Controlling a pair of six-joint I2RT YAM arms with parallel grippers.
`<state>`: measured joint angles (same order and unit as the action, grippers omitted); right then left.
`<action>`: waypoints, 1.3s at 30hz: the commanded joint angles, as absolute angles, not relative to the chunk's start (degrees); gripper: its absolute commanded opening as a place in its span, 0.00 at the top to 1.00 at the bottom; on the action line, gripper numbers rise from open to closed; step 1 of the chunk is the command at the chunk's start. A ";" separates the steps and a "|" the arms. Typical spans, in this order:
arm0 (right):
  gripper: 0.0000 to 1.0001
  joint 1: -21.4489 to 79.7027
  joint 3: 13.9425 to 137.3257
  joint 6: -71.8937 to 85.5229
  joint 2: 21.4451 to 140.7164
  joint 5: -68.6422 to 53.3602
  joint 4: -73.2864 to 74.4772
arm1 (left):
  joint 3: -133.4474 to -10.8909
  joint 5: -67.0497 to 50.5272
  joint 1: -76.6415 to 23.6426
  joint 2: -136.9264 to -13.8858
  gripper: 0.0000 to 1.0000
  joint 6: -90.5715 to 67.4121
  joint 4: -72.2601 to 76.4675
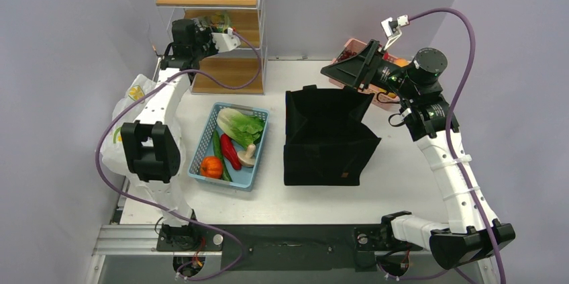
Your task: Untie the knot of the grocery bags and take out the mixed food
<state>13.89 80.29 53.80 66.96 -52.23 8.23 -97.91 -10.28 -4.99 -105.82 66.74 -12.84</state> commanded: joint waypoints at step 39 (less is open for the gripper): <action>0.28 17.06 85.15 18.69 65.58 -44.85 31.27 | -93.28 -5.04 -5.43 -69.66 0.36 19.86 -54.03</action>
<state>14.79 82.37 27.38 66.70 -48.16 27.86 -90.52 -9.96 -12.19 -74.76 35.51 -38.96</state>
